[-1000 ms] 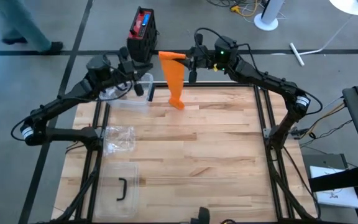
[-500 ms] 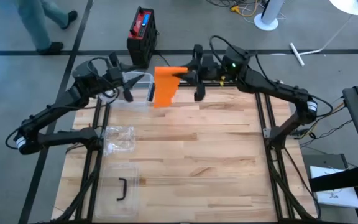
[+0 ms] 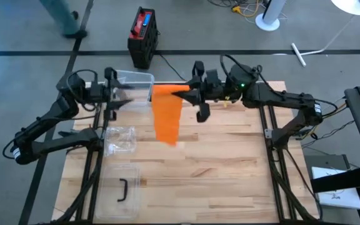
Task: Roll bandage
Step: Roll the orange bandage
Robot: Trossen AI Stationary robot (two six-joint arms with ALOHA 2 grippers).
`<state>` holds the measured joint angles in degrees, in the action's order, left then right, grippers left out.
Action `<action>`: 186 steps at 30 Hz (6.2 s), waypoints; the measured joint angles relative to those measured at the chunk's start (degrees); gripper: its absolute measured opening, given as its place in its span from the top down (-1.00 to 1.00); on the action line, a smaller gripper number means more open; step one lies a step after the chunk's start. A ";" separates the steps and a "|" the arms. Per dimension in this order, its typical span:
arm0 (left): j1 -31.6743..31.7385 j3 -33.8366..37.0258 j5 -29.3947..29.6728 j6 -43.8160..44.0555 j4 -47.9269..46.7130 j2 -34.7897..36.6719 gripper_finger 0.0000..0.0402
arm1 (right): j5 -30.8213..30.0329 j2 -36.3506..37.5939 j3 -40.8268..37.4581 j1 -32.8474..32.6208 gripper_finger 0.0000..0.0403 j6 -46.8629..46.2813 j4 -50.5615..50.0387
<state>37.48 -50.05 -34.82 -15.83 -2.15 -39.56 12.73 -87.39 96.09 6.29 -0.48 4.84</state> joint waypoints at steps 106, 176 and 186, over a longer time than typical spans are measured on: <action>2.55 5.85 14.57 11.82 25.54 -15.46 -0.34 | -9.60 -0.18 -14.70 16.46 0.78 -2.75 2.05; 7.70 -9.20 -4.60 1.17 20.84 -40.95 -0.28 | 2.87 -8.69 -21.16 24.87 0.75 5.83 10.52; 9.24 -8.45 -2.95 -3.19 20.56 -40.91 0.00 | 8.27 -8.64 -21.18 24.76 0.74 1.95 13.27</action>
<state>46.72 -58.50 -37.77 -19.02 18.41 -80.47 21.00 -96.03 74.91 31.05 1.47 18.12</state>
